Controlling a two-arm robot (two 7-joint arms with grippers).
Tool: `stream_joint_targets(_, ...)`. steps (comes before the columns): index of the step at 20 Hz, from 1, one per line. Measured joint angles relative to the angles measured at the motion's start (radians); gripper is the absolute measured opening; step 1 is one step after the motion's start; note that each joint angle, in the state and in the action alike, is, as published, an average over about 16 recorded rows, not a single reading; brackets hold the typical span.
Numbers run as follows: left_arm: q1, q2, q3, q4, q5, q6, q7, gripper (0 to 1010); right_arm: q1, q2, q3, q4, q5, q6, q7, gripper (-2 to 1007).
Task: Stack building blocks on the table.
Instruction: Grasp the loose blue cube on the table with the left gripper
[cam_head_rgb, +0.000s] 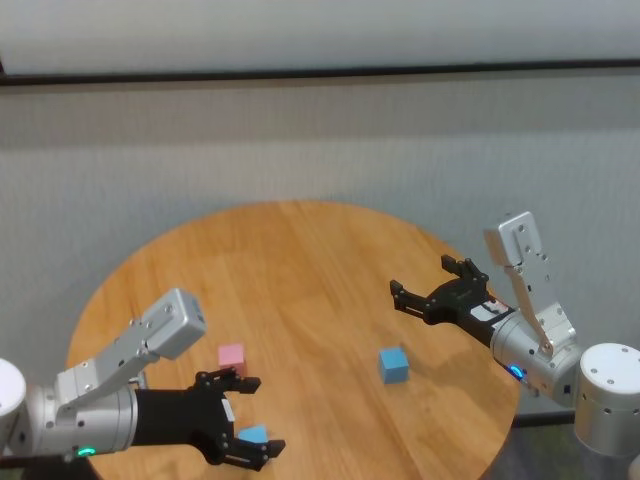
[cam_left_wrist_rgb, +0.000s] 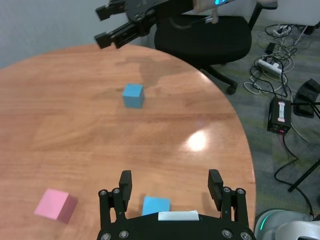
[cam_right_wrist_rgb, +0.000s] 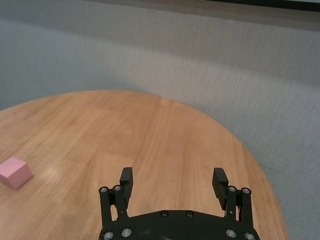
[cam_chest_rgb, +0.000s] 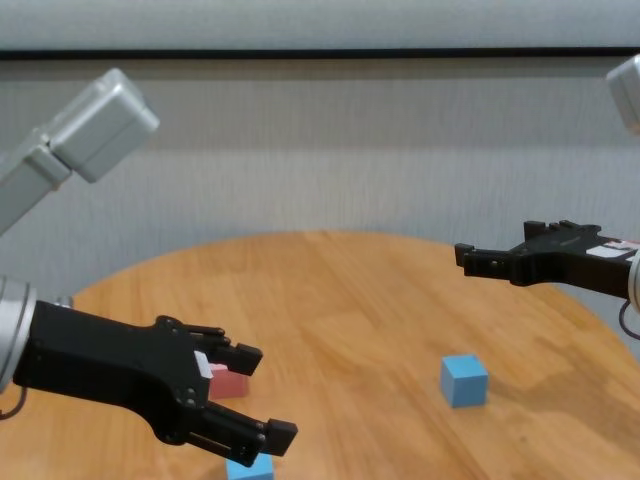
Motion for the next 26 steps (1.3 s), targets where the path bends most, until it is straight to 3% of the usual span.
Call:
stream_joint_targets(10, -0.028, -0.011, 0.026, 0.047, 0.011, 0.019, 0.006, 999, 0.000, 0.000, 0.000, 0.000, 0.000, 0.000, 0.000, 1000)
stream_joint_targets(26, -0.066, -0.042, 0.073, 0.099, 0.060, 0.045, -0.001, 999, 0.000, 0.000, 0.000, 0.000, 0.000, 0.000, 0.000, 1000)
